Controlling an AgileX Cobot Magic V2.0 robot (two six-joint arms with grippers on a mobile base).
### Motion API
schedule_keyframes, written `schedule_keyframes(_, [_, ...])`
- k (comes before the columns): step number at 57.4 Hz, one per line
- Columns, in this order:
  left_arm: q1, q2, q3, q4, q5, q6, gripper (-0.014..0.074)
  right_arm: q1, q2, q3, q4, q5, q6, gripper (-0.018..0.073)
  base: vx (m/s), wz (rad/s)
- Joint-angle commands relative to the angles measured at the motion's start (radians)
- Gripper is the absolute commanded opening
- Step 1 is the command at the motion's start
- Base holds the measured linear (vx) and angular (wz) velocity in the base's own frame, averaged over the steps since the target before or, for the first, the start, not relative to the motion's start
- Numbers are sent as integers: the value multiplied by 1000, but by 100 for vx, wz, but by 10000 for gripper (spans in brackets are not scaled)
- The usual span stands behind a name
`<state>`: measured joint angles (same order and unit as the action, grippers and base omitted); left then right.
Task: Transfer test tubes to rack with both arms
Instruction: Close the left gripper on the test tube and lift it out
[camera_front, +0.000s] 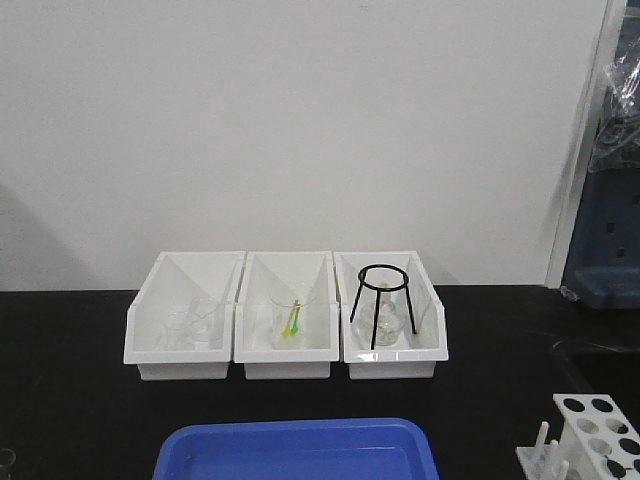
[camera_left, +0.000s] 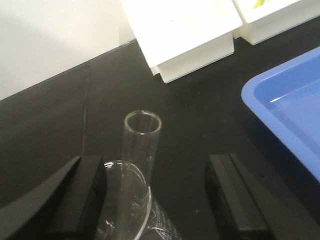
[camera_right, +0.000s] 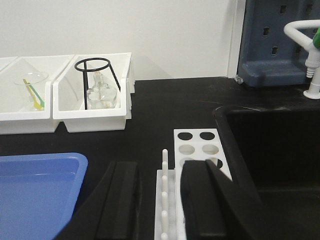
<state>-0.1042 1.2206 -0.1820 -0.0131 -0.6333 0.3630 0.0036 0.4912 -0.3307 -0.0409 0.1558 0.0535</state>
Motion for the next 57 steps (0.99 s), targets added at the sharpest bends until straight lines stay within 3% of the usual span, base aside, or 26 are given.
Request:
schedule_keyframes(1, [-4, 22, -25, -17, -119, 1, 551, -4, 10, -32, -10, -82, -13, 309, 0, 0])
schedule_keyframes(16, [-4, 86, -27, -20, -197, 1, 551, -4, 10, -32, -10, -80, -13, 309, 0, 0])
schedule_keyframes(31, [-4, 141, -124, -69, -188, 28, 551, -4, 10, -32, -10, -74, -13, 309, 0, 0])
schedule_keyframes(57, [-4, 198, -153, -67, -179, 27, 551, -4, 10, -32, -10, -74, -13, 309, 0, 0])
